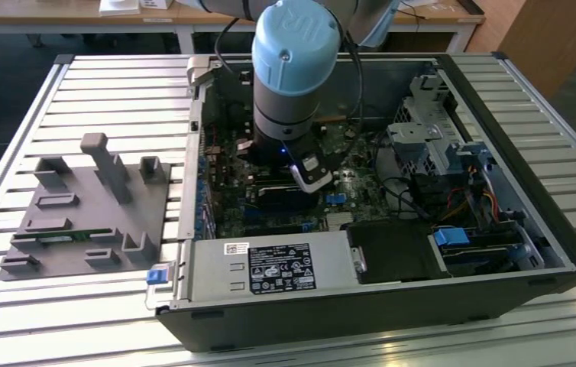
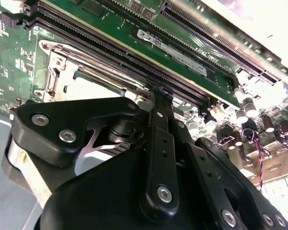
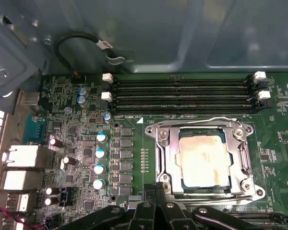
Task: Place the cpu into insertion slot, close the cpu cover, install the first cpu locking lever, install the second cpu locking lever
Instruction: 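Install the second cpu locking lever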
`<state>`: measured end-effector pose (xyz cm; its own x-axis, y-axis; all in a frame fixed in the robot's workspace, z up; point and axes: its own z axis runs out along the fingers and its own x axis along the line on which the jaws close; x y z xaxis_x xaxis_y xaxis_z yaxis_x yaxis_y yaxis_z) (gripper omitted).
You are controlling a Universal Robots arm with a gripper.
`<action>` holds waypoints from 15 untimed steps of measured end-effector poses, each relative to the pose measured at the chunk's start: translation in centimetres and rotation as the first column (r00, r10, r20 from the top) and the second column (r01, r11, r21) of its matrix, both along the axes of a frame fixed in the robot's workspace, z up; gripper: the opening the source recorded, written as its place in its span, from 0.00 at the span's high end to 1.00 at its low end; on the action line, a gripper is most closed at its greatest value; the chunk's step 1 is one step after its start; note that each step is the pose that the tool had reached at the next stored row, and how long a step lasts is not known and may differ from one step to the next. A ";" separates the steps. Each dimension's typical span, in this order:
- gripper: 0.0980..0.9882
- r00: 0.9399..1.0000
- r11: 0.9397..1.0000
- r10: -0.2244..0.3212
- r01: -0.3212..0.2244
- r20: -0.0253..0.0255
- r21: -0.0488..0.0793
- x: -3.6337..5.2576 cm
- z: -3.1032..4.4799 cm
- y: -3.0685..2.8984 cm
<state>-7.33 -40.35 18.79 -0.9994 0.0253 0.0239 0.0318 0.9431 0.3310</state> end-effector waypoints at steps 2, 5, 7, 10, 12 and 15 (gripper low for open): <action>0.99 1.000 1.000 0.000 0.000 0.000 0.000 -0.02 0.00 0.01; 0.99 1.000 1.000 0.000 0.000 0.000 0.000 -0.03 0.17 0.03; 0.99 1.000 1.000 0.000 0.000 0.000 0.001 -0.06 0.44 0.04; 0.99 1.000 1.000 0.000 0.000 0.000 0.001 -0.09 0.84 0.02; 0.99 1.000 1.000 0.000 0.000 0.000 0.001 -0.09 1.14 0.03; 0.99 1.000 1.000 0.000 0.000 0.000 0.002 -0.10 1.61 0.03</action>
